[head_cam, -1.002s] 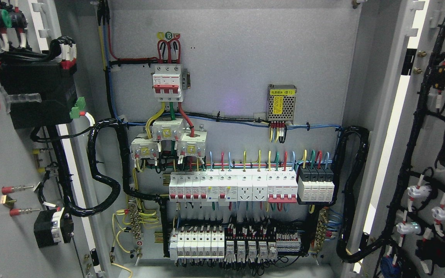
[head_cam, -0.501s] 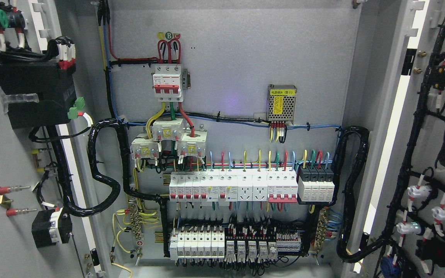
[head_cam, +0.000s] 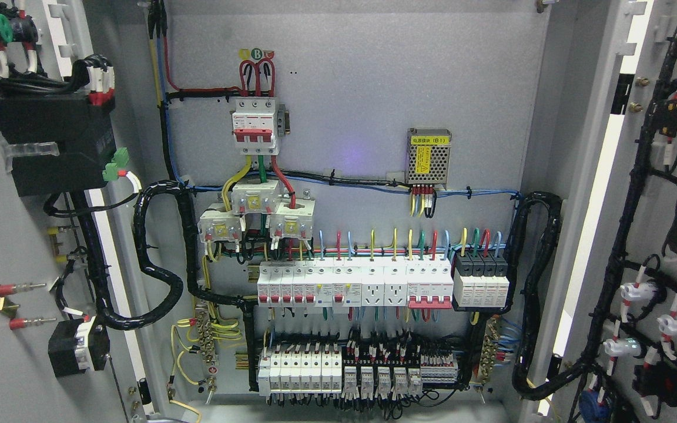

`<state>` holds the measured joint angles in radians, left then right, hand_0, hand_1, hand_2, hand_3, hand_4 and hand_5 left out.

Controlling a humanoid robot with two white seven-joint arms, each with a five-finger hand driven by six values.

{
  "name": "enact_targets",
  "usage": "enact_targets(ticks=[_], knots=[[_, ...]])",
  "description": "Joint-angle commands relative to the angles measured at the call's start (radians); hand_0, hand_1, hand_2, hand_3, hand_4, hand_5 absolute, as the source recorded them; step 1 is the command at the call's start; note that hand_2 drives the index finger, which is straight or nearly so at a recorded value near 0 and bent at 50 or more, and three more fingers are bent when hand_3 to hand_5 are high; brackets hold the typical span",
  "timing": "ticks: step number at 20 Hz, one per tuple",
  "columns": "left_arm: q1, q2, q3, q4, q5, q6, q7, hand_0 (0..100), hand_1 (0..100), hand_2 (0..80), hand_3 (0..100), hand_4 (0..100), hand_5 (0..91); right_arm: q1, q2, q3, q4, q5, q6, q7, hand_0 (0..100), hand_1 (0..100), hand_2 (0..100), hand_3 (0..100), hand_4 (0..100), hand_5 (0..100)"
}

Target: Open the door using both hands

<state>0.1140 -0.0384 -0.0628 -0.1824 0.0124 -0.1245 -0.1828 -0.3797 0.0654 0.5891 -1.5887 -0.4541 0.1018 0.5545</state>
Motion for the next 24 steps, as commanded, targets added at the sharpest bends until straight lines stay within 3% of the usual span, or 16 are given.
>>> enact_targets(ticks=[1, 4, 6, 8, 11, 12, 15, 19, 24], knots=[[0.215, 0.040, -0.156, -0.671, 0.001, -0.010, 0.000, 12, 39, 0.0, 0, 0, 0.0, 0.137, -0.150, -0.080, -0.069, 0.002, -0.057, -0.066, 12, 39, 0, 0, 0, 0], [0.301, 0.107, -0.198, -0.921, 0.003, -0.039, -0.013, 12, 39, 0.0, 0, 0, 0.0, 0.208, -0.186, -0.129, -0.126, 0.002, -0.100, -0.094, 12, 39, 0, 0, 0, 0], [0.344, 0.132, -0.199, -1.044, 0.003, -0.125, -0.053, 12, 39, 0.0, 0, 0, 0.0, 0.261, -0.219, -0.173, -0.171, 0.002, -0.134, -0.096, 12, 39, 0, 0, 0, 0], [0.372, 0.163, -0.198, -1.110, 0.003, -0.278, -0.081, 12, 39, 0.0, 0, 0, 0.0, 0.326, -0.234, -0.218, -0.198, 0.002, -0.181, -0.096, 12, 39, 0, 0, 0, 0], [0.395, 0.173, -0.198, -1.131, 0.009, -0.598, -0.081, 12, 39, 0.0, 0, 0, 0.0, 0.425, -0.262, -0.267, -0.243, 0.002, -0.256, -0.096, 12, 39, 0, 0, 0, 0], [0.397, 0.173, -0.198, -1.129, 0.014, -0.729, -0.080, 12, 39, 0.0, 0, 0, 0.0, 0.456, -0.274, -0.282, -0.258, 0.002, -0.295, -0.096, 12, 39, 0, 0, 0, 0], [0.398, 0.161, -0.195, -1.132, 0.017, -0.962, -0.076, 12, 39, 0.0, 0, 0, 0.0, 0.536, -0.321, -0.316, -0.272, 0.002, -0.433, -0.096, 12, 39, 0, 0, 0, 0], [0.411, 0.141, -0.189, -1.189, 0.018, -1.064, -0.067, 12, 39, 0.0, 0, 0, 0.0, 0.622, -0.383, -0.345, -0.272, 0.002, -0.643, -0.096, 12, 39, 0, 0, 0, 0], [0.394, 0.138, -0.189, -1.321, 0.080, -1.075, -0.046, 12, 39, 0.0, 0, 0, 0.0, 0.670, -0.435, -0.380, -0.286, 0.000, -0.844, -0.096, 12, 39, 0, 0, 0, 0]])
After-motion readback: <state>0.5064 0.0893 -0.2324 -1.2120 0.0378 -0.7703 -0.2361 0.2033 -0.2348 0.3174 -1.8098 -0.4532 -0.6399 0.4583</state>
